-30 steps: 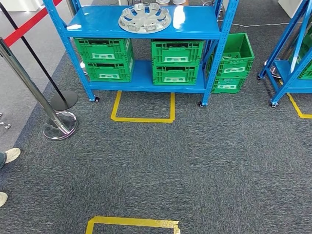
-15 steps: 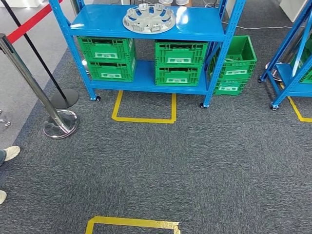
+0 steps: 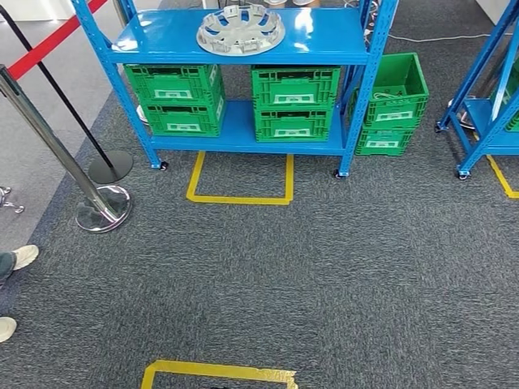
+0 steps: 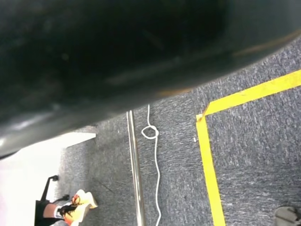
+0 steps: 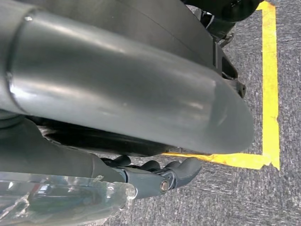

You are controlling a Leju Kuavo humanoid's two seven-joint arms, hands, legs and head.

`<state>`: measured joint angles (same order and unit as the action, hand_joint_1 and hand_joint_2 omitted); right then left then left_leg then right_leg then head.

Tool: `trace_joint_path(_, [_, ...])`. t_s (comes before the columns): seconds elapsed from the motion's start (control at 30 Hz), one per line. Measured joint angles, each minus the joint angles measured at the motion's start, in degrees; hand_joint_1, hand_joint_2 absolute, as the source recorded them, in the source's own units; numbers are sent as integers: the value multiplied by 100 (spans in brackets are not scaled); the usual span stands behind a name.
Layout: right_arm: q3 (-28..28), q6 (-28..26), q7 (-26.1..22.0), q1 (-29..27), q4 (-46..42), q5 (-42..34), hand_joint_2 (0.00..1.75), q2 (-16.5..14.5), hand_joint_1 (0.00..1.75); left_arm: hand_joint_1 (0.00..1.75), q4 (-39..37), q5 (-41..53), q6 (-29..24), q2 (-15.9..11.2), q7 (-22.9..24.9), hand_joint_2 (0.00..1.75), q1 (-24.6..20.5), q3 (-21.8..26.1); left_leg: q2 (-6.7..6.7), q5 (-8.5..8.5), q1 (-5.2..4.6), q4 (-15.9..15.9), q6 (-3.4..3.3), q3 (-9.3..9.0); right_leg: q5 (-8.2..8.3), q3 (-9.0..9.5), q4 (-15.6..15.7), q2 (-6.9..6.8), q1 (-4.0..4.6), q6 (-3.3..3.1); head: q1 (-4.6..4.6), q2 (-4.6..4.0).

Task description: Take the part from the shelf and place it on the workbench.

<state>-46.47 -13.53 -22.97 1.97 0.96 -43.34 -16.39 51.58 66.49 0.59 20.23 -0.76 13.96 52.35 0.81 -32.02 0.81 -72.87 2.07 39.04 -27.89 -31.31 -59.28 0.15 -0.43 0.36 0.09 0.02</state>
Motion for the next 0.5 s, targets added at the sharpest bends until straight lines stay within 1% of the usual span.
trace_joint_path(0.03, [0,0,0,1,0,0,0,-1,0,0,2,0,0,1,0,0,7,-5,-2,223,-7,313,-29,-135,-10,19,0,0,3,2,0,0])
trace_joint_path(0.07, [0,1,0,1,0,0,0,-1,0,0,3,0,-1,1,0,0,11,-11,-12,447,-19,722,-66,-320,-21,36,1,1,4,13,-1,0])
trace_joint_path(0.1, [0,1,0,2,0,0,0,-2,0,0,5,0,-1,2,0,0,9,-17,-23,587,-33,1107,-93,-495,-41,45,-6,4,16,36,-3,1])
trace_joint_path(0.13, [0,2,0,2,0,0,0,-2,0,0,8,0,-2,3,0,0,6,-24,-34,657,-46,1375,-106,-616,-57,42,-5,3,26,62,-2,1])
trace_joint_path(0.17, [0,2,0,2,0,0,0,-2,0,0,10,-1,-4,3,2,0,6,-30,-42,661,-59,1516,-116,-677,-71,34,3,1,34,93,-4,1])
trace_joint_path(0.2, [0,2,0,2,0,0,0,-1,0,0,14,-4,-5,5,9,0,13,-43,-41,635,-67,1558,-118,-692,-81,31,18,-2,40,126,-3,1])
trace_joint_path(0.27, [0,2,0,3,0,-1,0,1,0,0,22,-11,-10,10,28,0,43,-84,-32,643,-49,1590,-156,-715,-114,37,15,-9,33,187,0,1])
trace_joint_path(0.3, [0,3,0,3,0,-1,0,2,0,0,29,-15,-13,13,42,0,56,-107,-30,647,-37,1609,-185,-731,-196,-8,-105,-10,34,217,14,1])
trace_joint_path(0.33, [0,4,0,4,0,-1,0,4,0,0,34,-17,-15,16,55,0,63,-126,-31,647,-26,1625,-212,-749,-335,-116,-343,-9,34,243,24,1])
trace_joint_path(0.4, [0,8,1,5,0,0,0,9,0,0,43,-25,-20,19,82,0,67,-156,-35,626,-33,1625,-253,-767,-694,-501,-1095,-8,34,277,45,1])
trace_joint_path(0.43, [0,10,3,5,0,0,0,11,0,0,45,-29,-25,19,92,0,68,-167,-35,613,-37,1624,-264,-780,-795,-679,-1415,-8,34,287,44,1])
trace_joint_path(0.47, [0,11,8,4,0,0,0,13,0,0,47,-33,-34,19,98,0,73,-177,-32,596,-40,1623,-270,-800,-785,-781,-1566,-8,35,292,45,1])
trace_joint_path(0.5, [0,13,16,3,0,-1,0,13,0,0,49,-35,-44,18,103,0,78,-188,-26,577,-40,1622,-268,-829,-652,-769,-1485,-8,34,292,46,1])
